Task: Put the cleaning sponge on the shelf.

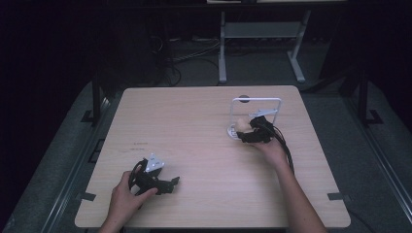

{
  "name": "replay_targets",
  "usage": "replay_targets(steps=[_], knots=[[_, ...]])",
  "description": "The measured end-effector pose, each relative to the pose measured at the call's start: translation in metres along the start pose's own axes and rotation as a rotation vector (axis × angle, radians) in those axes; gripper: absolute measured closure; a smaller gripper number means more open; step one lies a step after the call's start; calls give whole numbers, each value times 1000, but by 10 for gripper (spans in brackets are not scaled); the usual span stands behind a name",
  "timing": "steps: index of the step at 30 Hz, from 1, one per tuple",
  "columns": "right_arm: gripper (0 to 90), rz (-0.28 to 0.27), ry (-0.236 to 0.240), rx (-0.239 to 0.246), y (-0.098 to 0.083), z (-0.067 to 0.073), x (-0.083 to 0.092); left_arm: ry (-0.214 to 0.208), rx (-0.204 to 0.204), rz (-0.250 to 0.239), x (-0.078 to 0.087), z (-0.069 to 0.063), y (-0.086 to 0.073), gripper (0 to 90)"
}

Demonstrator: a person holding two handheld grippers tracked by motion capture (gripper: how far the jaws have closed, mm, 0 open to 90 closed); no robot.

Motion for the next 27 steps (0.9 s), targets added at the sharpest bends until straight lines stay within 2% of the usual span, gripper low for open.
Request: replay_targets(steps=[10,21,27], knots=[[274,23,0,4,-1,0,-9,0,1,-1,0,0,0,126],[263,28,3,-6,-3,-2,-11,-2,-2,-1,0,0,0,126],[233,-2,5,-14,3,0,-2,-2,-3,-1,0,0,0,126]])
Point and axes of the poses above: each handheld gripper's, and its own axes: x roughly backward along the jaws, y roughly out of its top, z roughly to its left, the point moved 8 cm from there along -x, roughly forward along the jaws, and after that the axes turned 11 degrees about y, right-handed, at the moved point
